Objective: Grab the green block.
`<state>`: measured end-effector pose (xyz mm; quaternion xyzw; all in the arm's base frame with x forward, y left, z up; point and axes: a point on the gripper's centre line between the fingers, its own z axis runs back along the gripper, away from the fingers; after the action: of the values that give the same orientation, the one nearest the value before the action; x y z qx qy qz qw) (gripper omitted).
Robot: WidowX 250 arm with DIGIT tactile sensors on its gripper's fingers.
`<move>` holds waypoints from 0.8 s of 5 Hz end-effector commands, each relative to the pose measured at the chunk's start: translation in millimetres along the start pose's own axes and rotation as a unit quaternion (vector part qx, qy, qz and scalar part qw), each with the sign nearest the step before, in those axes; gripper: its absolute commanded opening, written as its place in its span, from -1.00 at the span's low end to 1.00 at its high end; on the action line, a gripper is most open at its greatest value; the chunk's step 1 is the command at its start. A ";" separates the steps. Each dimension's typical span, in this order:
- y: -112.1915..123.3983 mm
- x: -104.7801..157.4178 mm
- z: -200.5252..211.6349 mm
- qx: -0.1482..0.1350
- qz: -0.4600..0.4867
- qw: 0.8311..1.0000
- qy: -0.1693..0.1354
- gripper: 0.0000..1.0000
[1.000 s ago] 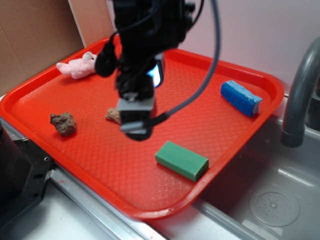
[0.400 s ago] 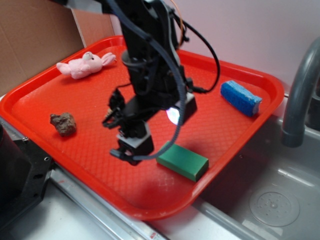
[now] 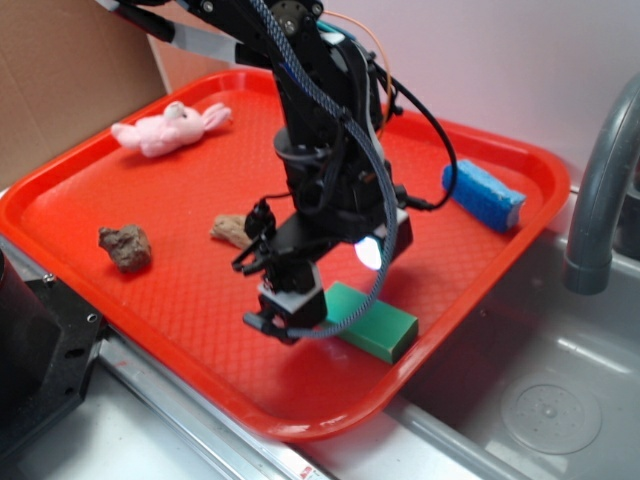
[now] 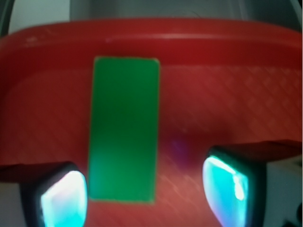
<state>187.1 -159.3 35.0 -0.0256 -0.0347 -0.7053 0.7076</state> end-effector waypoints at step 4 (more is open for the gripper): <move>-13.3 -11.2 10.1 -0.006 0.050 0.998 0.030 1.00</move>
<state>186.2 -153.5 35.6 -0.0117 0.0092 -0.6707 0.7416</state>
